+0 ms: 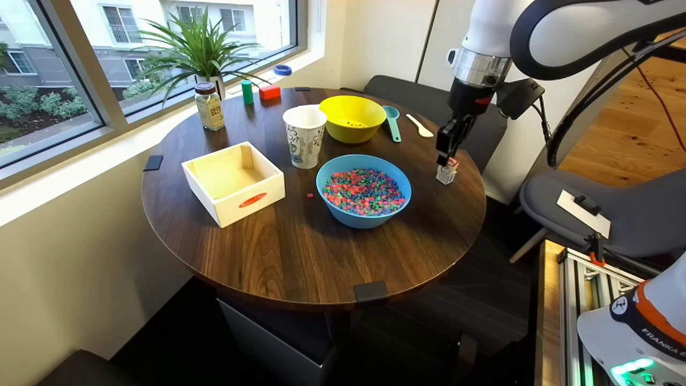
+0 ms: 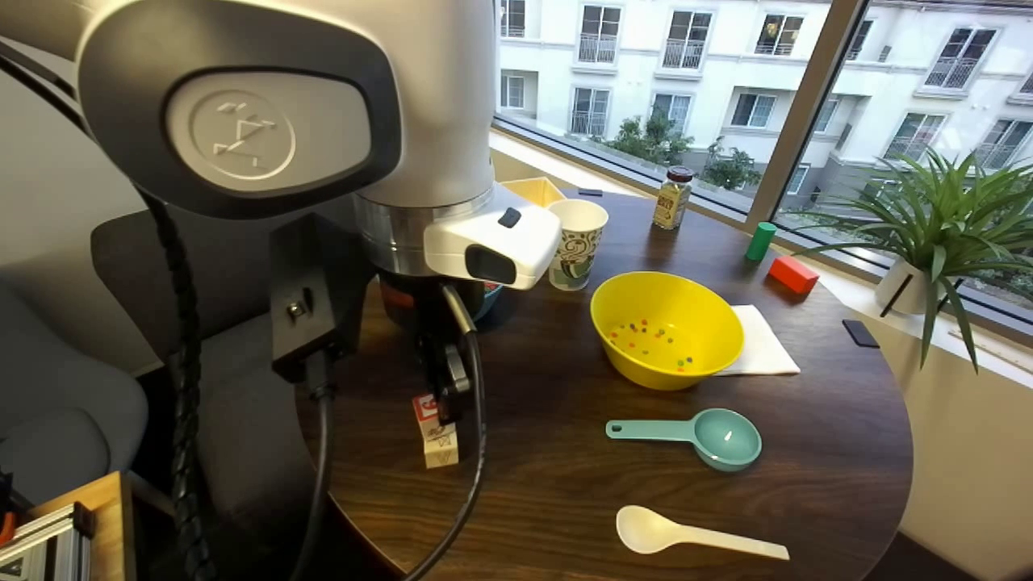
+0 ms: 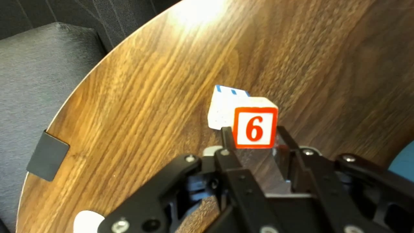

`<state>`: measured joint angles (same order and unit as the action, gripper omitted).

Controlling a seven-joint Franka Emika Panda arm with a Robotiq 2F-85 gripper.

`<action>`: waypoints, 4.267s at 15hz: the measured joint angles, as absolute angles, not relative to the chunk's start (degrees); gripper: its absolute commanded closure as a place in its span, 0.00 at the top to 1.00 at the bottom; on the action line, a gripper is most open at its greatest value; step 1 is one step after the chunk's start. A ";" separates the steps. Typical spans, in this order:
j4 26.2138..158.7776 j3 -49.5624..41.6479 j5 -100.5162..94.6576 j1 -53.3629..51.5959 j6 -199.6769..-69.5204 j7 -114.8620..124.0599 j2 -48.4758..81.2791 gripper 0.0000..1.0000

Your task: Stack the two blocks together.

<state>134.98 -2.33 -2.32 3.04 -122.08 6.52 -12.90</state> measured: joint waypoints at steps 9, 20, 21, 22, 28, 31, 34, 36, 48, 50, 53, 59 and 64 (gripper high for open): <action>135.50 -2.38 -2.33 4.34 -122.01 8.44 -14.12 0.09; 135.87 -2.47 -2.32 4.48 -122.01 9.66 -14.02 0.09; 135.87 -2.52 -2.16 4.48 -122.01 9.91 -14.02 0.09; 135.87 -2.56 -1.96 4.48 -122.01 10.01 -14.02 0.09; 135.87 -2.85 -1.15 4.49 -122.01 10.14 -13.89 0.09; 135.87 -2.99 -1.15 4.51 -122.01 10.18 -13.85 0.09; 135.87 -3.12 -1.15 4.52 -122.01 10.19 -13.82 0.66; 135.87 -3.17 -1.08 4.52 -122.01 10.19 -13.75 0.82; 133.27 -6.68 4.88 4.77 -113.49 4.58 -13.15 1.00; 131.53 -7.42 5.60 5.07 -109.81 3.26 -12.14 1.00; 128.38 -8.09 5.90 5.61 -105.21 2.14 -9.54 1.00; 122.59 -8.52 8.94 6.06 -102.13 0.07 -2.49 1.00; 118.06 -8.55 12.61 6.78 -97.26 -2.77 1.90 1.00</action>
<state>118.06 -8.55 12.61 6.78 -97.26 -2.77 1.90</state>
